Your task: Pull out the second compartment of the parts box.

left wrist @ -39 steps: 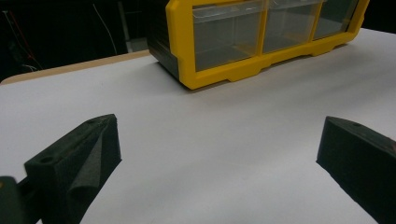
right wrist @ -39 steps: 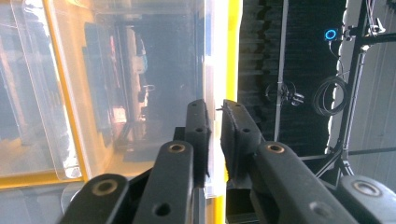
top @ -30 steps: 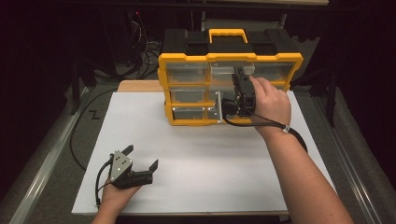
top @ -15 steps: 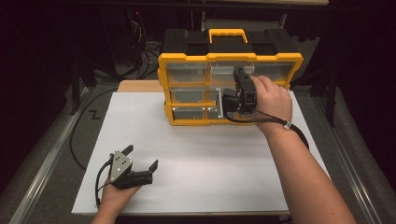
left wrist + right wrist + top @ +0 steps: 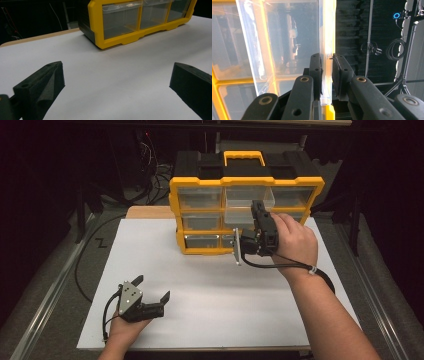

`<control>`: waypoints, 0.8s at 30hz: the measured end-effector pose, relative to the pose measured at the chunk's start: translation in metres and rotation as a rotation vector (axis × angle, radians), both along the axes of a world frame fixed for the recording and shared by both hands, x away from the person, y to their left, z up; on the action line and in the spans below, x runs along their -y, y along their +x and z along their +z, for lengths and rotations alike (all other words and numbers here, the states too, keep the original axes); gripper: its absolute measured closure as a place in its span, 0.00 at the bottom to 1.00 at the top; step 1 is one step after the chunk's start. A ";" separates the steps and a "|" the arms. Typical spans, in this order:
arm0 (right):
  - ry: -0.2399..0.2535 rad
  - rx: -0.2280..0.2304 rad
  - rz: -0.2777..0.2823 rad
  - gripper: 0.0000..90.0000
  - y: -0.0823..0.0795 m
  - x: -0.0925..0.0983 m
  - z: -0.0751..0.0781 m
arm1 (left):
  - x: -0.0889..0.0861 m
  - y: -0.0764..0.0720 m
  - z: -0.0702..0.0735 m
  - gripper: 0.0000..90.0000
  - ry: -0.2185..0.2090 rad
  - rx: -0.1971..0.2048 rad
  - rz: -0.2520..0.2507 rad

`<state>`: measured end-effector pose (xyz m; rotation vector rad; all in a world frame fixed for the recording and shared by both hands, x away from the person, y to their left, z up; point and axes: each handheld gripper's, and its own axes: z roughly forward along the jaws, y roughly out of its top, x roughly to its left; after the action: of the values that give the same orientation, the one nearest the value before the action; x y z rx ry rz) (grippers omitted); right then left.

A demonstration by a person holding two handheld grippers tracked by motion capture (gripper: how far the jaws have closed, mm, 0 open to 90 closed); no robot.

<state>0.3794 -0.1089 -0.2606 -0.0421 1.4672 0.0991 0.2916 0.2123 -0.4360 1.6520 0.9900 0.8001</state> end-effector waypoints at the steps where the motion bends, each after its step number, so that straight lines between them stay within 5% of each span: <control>1: 0.002 -0.001 -0.001 0.90 -0.003 0.001 0.000 | 0.000 0.000 0.000 0.00 0.000 0.000 0.000; 13: 0.007 0.018 0.019 0.90 -0.028 0.005 -0.001 | 0.000 0.000 0.000 0.00 -0.004 0.001 -0.002; 24: 0.005 0.028 0.032 0.90 -0.033 0.008 -0.008 | 0.001 0.002 0.000 0.00 -0.010 0.004 -0.010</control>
<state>0.3461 -0.1165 -0.2686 -0.0632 1.4385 0.1277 0.2934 0.2118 -0.4363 1.6443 0.9811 0.7905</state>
